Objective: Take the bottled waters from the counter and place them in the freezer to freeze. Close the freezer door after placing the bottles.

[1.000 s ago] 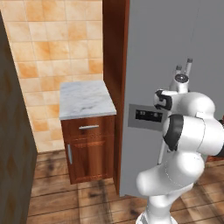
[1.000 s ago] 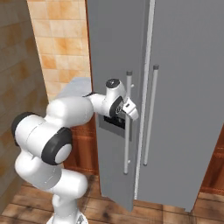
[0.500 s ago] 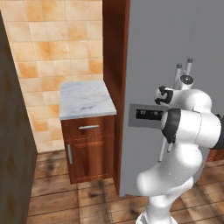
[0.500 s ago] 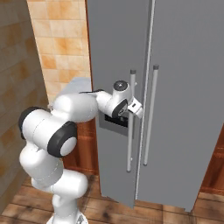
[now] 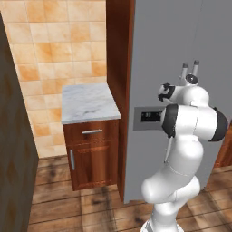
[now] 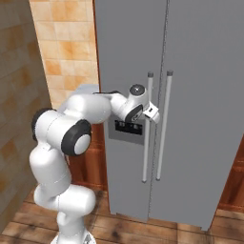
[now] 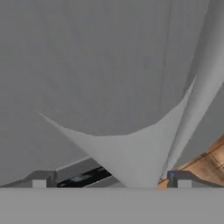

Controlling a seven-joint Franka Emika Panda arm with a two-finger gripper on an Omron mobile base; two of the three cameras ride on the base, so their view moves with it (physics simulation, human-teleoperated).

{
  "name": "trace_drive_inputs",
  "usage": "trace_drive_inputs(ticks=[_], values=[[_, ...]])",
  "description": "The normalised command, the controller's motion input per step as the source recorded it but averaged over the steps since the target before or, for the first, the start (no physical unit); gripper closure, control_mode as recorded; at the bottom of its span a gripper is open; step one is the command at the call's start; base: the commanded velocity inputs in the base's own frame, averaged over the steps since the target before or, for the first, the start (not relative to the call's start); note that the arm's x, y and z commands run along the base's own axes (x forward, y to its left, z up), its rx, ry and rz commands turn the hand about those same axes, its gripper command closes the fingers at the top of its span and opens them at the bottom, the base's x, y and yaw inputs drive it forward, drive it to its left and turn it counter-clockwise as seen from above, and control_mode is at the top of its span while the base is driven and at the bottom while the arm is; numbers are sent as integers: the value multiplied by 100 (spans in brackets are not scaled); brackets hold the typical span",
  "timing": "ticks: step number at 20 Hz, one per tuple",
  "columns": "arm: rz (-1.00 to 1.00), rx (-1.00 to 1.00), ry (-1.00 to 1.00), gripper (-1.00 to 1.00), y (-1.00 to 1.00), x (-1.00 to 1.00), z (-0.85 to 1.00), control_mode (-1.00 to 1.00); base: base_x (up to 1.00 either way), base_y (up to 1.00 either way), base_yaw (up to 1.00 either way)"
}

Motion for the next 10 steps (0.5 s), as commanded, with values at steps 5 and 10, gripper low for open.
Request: trace_drive_inputs(ticks=[5,10], values=[[7,0,0,-100,-5,57,4,-100,0,0,0],[7,0,-2,-100,-1,64,1,-100,0,0,0]])
